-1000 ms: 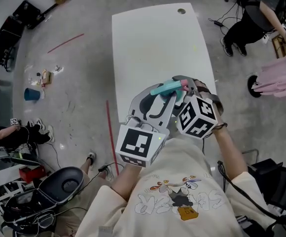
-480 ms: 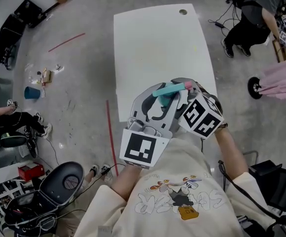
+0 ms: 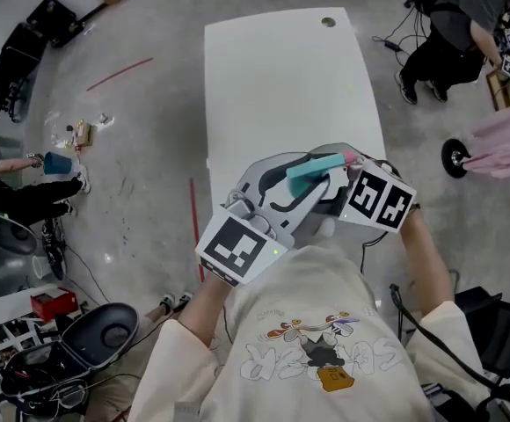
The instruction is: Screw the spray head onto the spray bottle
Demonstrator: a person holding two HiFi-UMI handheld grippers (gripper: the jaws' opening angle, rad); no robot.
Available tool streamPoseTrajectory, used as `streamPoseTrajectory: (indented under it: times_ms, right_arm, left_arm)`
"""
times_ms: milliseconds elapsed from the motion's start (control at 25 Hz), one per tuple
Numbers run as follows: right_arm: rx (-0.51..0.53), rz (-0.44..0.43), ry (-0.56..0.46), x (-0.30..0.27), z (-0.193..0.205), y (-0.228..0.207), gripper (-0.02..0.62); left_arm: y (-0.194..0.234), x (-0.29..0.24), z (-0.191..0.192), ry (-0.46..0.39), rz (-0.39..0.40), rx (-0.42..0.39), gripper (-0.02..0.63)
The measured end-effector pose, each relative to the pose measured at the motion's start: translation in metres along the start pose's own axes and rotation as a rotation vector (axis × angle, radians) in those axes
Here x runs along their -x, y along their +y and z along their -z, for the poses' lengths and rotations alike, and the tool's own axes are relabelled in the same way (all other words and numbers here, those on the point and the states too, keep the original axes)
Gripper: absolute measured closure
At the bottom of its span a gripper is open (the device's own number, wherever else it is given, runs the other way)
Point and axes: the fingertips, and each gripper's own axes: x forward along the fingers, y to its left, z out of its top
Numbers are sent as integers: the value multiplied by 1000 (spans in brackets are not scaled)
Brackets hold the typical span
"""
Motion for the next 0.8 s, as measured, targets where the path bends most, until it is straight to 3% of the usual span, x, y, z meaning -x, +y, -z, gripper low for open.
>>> streamPoseTrajectory:
  times_ms: [200,320,440,520,640,720,800]
  right_arm:
    - [75,-180,-7,4,2,24,215]
    - [62,-184,-1,3,5,25,215]
    - [-2,-111,-12,2,2,12,215]
    - [-40,-36,-8,2,3,-1,213]
    - [-98,60,-9,1,1,-14,215]
    - [-127,90,-1,0,-2,-15,213]
    - [-130,107,14,-1,-6,-13,213]
  left_arm:
    - [-19,4,1,22,246,-43,466]
    - [-19,4,6,30,254,-68,466]
    - [-11,5,5,11,99,-81,440]
    - [-3,8,1,-32,-78,-81,433]
    - [12,18,-3,-114,-350,45,434]
    - [15,17,-3,-137,-402,127,434]
    - [15,12,-3,-119,-394,122,434]
